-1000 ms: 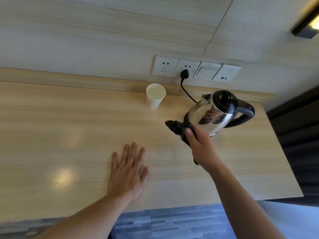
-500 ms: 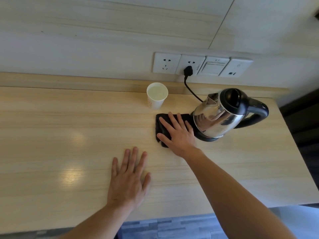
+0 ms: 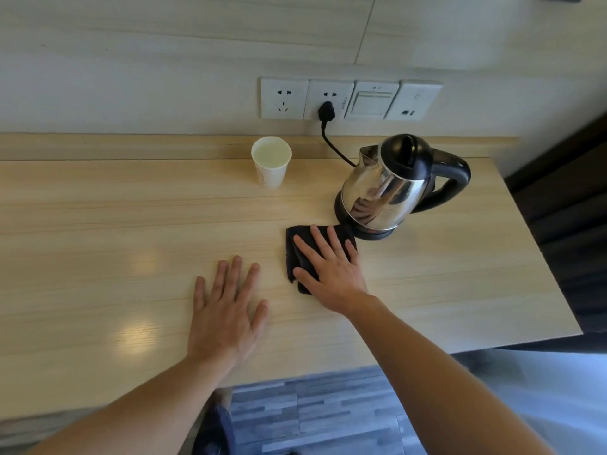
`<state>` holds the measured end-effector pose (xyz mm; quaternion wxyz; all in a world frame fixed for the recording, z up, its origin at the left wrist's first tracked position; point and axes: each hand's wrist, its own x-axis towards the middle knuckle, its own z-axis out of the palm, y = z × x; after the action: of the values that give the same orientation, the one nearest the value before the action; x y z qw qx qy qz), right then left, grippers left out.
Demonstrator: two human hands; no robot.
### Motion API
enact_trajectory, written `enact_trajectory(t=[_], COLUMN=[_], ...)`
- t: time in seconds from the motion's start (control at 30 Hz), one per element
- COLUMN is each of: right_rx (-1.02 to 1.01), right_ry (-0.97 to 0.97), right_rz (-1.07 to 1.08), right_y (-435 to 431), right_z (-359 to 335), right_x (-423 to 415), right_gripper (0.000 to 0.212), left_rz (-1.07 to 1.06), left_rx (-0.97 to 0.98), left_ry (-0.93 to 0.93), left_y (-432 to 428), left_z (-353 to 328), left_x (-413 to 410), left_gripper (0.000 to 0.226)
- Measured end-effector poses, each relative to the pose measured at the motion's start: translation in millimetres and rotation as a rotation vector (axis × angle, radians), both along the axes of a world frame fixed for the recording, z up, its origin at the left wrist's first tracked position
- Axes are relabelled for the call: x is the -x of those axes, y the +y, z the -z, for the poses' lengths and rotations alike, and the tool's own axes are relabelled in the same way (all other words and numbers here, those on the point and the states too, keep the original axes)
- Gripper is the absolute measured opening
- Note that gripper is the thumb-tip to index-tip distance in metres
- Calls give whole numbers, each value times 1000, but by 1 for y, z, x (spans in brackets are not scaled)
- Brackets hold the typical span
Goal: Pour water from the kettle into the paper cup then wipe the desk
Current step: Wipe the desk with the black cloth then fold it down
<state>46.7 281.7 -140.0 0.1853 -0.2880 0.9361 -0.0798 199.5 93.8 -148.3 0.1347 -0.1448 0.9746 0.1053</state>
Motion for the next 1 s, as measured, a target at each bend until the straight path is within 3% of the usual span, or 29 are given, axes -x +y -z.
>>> enact_trajectory(t=[0.37, 0.6, 0.77, 0.87, 1.0], right_rx=[-5, 54, 167, 299, 423], right_ry=[-15, -43, -36, -33, -195], right_rz=[-14, 34, 63, 101, 159], right_y=[49, 69, 84, 97, 117], right_z=[2, 2, 1, 6, -4], right_x=[-61, -96, -118, -132, -144], right_gripper=[72, 57, 50, 44, 37], left_rz=[-9, -18, -30, -35, 111], left_rx=[28, 43, -8, -57, -128], left_ry=[19, 15, -47, 14, 79], left_y=[2, 5, 6, 27, 77], left_z=[2, 0, -5, -13, -17], left_x=[0, -1, 3, 4, 18], left_gripper=[72, 72, 71, 71, 68])
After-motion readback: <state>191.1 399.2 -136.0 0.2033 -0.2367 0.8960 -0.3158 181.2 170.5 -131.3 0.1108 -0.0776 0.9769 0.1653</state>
